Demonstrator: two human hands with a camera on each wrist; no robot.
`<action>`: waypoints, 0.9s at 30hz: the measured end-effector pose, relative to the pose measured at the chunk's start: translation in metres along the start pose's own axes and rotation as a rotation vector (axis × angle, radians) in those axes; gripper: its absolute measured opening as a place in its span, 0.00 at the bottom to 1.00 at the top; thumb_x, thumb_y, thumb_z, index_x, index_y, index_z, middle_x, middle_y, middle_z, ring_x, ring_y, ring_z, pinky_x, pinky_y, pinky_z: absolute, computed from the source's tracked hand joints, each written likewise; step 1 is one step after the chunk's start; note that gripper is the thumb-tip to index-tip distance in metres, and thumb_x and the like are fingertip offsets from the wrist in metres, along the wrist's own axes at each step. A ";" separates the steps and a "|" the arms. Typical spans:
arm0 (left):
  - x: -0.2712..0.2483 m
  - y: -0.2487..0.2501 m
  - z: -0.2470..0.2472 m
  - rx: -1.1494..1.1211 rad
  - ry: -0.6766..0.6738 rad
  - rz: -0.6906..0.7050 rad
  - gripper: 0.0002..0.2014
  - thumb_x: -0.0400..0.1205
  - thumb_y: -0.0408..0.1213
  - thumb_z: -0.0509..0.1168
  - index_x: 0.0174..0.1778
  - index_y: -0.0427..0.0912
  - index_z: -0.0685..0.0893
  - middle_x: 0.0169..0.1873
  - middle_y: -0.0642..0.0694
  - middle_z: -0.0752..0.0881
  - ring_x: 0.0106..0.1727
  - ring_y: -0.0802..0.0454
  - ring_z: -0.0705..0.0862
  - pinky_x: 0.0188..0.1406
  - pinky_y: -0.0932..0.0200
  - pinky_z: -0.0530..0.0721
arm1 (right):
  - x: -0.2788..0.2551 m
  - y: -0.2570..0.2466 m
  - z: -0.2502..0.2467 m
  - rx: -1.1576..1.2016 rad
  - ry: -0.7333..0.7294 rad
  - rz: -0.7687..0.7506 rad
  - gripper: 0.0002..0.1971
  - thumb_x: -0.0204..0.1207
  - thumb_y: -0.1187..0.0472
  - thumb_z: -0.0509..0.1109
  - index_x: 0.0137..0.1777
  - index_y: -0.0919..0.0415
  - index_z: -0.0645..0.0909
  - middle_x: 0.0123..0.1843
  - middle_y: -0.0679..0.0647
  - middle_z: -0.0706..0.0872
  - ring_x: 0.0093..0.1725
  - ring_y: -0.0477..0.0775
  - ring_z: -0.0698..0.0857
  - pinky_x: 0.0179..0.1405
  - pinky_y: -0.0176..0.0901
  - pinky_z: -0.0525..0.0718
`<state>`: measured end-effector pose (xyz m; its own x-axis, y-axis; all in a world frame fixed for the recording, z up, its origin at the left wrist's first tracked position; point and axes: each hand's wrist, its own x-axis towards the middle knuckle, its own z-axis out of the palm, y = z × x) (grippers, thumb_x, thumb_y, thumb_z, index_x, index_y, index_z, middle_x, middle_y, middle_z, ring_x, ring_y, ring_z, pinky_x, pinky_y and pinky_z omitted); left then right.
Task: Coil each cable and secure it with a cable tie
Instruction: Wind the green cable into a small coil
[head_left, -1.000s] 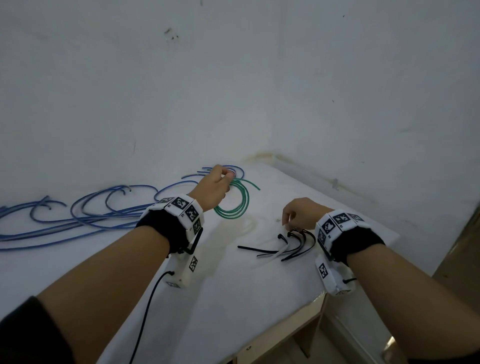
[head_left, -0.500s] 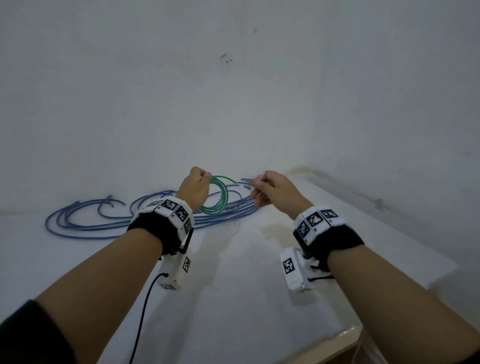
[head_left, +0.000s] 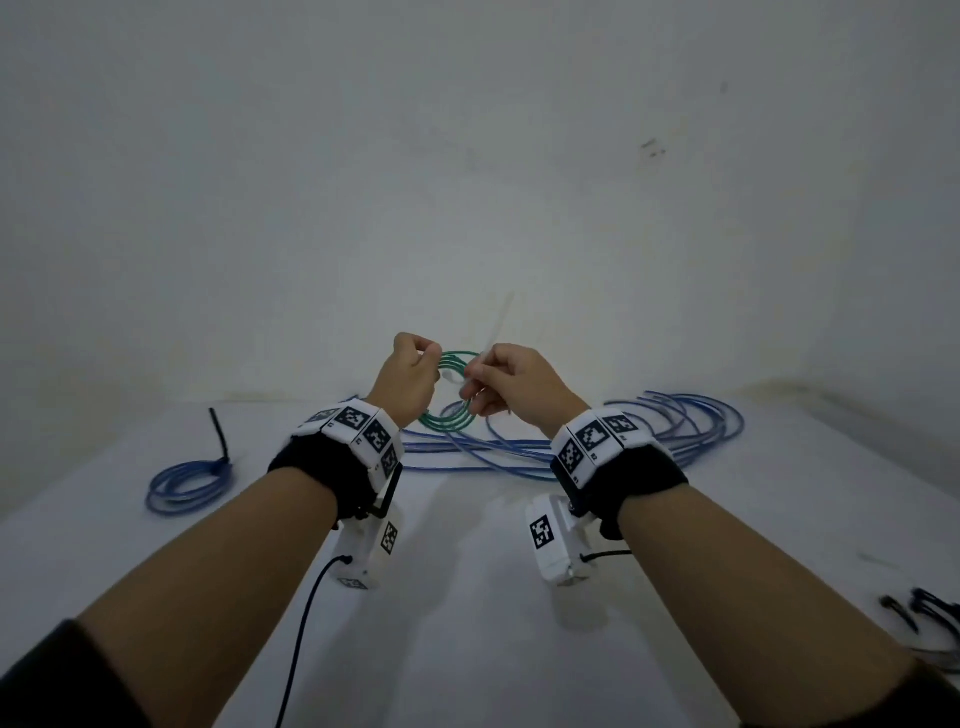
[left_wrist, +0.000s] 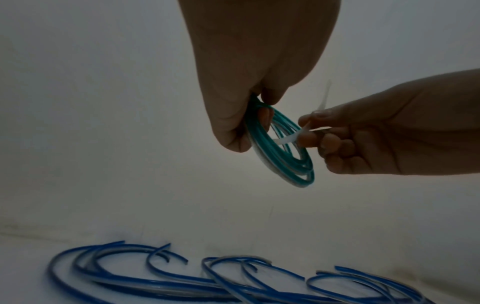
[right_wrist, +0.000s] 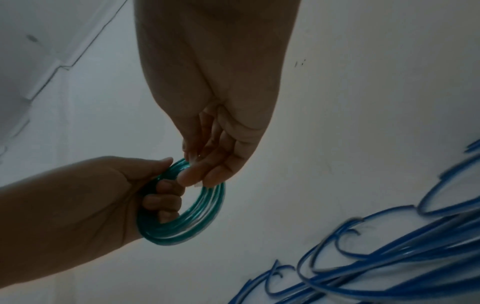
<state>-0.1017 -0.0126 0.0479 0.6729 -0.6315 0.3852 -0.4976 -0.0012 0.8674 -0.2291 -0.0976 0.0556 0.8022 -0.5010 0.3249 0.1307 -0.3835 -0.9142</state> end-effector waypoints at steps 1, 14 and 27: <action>-0.001 -0.002 -0.009 0.009 0.008 -0.007 0.08 0.86 0.40 0.52 0.53 0.39 0.68 0.33 0.47 0.77 0.32 0.51 0.73 0.38 0.55 0.72 | 0.006 -0.001 0.010 0.021 0.011 -0.021 0.06 0.82 0.69 0.61 0.45 0.66 0.77 0.35 0.58 0.85 0.25 0.46 0.85 0.32 0.41 0.84; 0.007 -0.012 -0.064 0.181 0.012 -0.100 0.19 0.86 0.39 0.49 0.33 0.34 0.73 0.24 0.43 0.74 0.25 0.47 0.71 0.32 0.56 0.68 | 0.030 0.002 0.078 0.046 0.060 -0.211 0.05 0.78 0.74 0.65 0.47 0.68 0.82 0.39 0.62 0.86 0.38 0.54 0.88 0.52 0.55 0.88; 0.006 -0.014 -0.062 0.123 0.026 -0.069 0.10 0.86 0.38 0.53 0.43 0.37 0.72 0.31 0.46 0.76 0.29 0.52 0.71 0.30 0.57 0.68 | 0.030 -0.004 0.071 0.077 0.115 -0.191 0.10 0.79 0.63 0.68 0.48 0.70 0.87 0.38 0.59 0.87 0.32 0.49 0.85 0.44 0.48 0.87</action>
<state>-0.0571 0.0317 0.0570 0.7207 -0.6066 0.3356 -0.5122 -0.1397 0.8474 -0.1642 -0.0555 0.0516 0.6880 -0.5117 0.5147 0.3213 -0.4213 -0.8481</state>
